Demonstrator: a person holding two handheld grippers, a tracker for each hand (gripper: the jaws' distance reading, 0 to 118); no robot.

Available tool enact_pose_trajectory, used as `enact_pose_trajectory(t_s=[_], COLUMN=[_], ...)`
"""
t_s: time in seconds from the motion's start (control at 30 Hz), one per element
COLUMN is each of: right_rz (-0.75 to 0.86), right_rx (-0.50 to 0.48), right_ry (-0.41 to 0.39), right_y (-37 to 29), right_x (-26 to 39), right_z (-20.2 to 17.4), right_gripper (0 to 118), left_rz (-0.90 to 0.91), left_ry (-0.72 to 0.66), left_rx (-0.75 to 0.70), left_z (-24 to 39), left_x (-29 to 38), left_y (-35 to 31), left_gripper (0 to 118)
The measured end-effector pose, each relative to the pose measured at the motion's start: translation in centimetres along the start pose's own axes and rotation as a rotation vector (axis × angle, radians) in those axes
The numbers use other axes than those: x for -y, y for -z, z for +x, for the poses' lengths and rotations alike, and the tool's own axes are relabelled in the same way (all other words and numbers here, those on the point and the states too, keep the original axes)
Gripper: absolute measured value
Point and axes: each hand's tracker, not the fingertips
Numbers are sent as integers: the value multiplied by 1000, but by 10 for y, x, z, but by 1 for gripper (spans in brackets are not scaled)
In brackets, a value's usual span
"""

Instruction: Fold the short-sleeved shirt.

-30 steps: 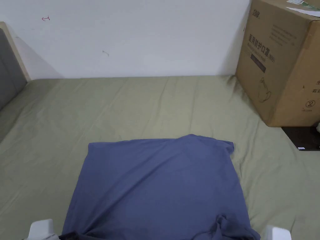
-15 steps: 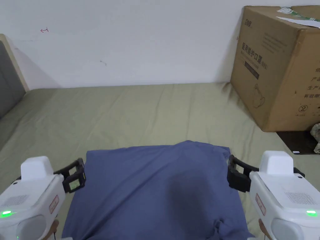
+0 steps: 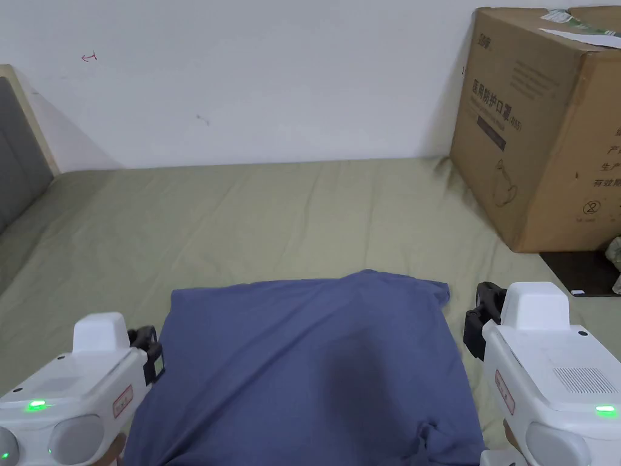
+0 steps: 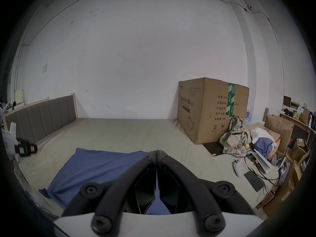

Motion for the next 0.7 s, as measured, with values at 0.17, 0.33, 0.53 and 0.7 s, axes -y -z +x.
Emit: enact_pose_trajectory(t_s=[0.17, 0.33, 0.53, 0.7], right_rz=[-52, -97, -140, -170], right_rx=[3, -2, -7, 7], right_ry=[-1, 8, 18, 23], right_y=[4, 6, 6, 1], right_x=[14, 27, 40, 50], right_z=[5, 7, 12, 19], right_gripper=[0, 0, 0, 0], left_rz=[-154, -313, -368, -444], left_ry=[8, -28, -13, -1], left_rx=[-44, -74, -117, -128], left_z=[-27, -47, -54, -59], left_x=[47, 82, 109, 132], left_y=[13, 28, 36, 53], left_gripper=[11, 96, 105, 64])
